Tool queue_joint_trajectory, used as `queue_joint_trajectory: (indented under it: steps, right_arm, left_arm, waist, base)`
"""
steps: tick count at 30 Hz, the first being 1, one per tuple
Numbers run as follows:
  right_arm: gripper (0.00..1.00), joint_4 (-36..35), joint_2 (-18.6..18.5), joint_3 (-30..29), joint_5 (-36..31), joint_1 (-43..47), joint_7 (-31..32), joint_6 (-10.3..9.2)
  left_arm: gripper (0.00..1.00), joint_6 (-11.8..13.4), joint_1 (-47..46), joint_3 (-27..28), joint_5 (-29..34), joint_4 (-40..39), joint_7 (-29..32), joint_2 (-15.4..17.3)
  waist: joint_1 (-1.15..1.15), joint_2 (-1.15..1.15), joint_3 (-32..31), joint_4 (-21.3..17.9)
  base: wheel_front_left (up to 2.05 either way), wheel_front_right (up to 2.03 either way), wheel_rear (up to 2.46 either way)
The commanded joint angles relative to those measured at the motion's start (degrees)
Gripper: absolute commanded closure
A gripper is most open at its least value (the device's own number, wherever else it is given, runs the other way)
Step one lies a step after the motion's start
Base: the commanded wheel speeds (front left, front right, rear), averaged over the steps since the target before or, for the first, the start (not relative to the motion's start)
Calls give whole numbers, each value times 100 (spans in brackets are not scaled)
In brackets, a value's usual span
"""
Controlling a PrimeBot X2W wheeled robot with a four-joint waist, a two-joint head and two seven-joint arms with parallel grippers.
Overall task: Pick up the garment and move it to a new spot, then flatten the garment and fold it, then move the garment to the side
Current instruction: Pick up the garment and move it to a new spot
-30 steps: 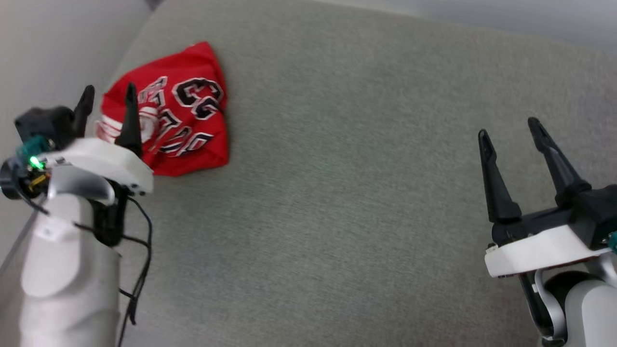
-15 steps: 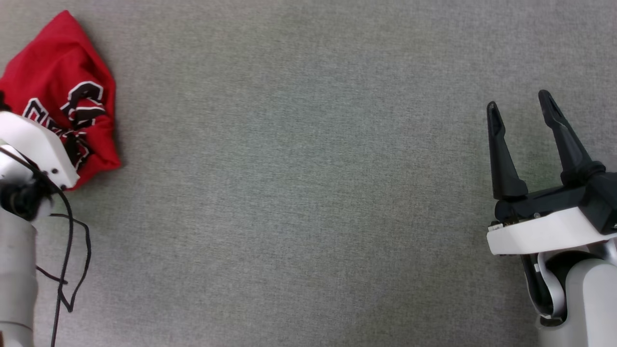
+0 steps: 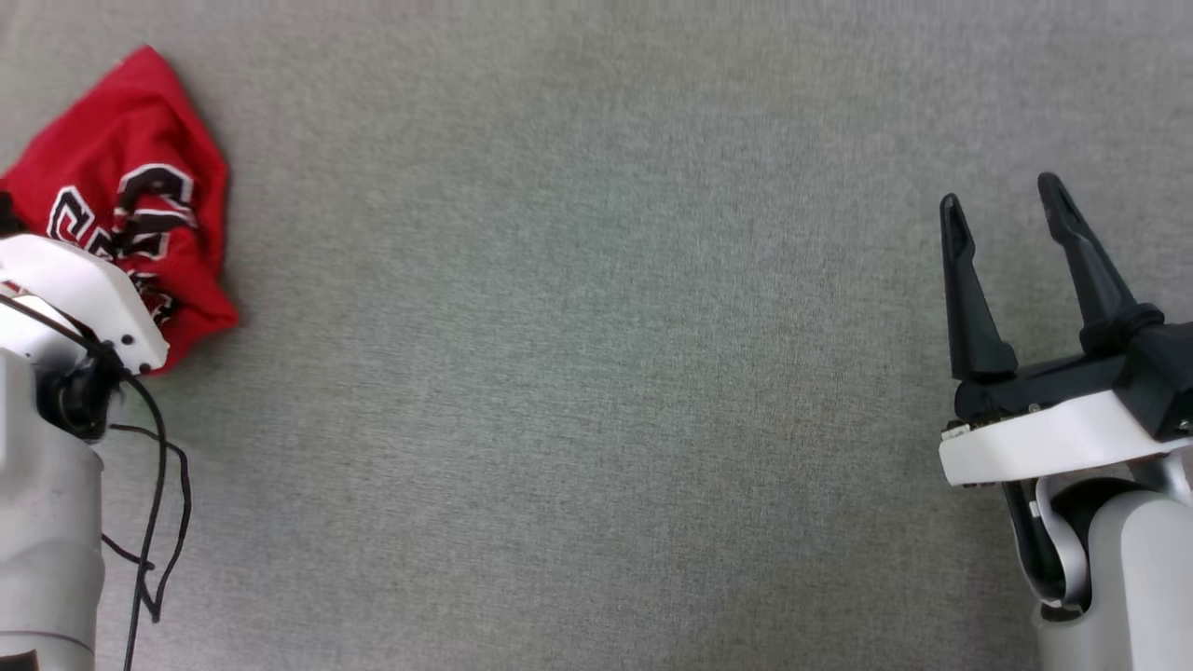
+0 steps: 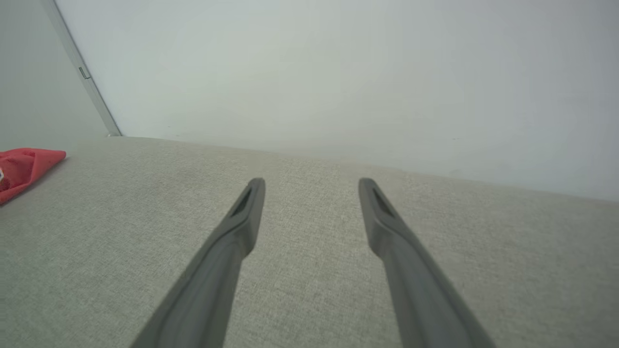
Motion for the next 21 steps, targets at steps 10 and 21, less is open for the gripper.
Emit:
queue_joint_trajectory:
  steps: [10,21]
  right_arm:
    - [0,240,64,-100,194,475,-144,-2]
    - [0,359,78,-239,497,1019,-182,-2]
  left_arm:
    - [100,9,107,-254,357,-529,-1735,-35]
    - [100,-66,570,-483,290,-1424,-2695,-604]
  waist:
    - [-1,0,-1245,-116]
    - [-1,0,-2184,-784]
  base:
    - [0,0,0]
    - [0,0,0]
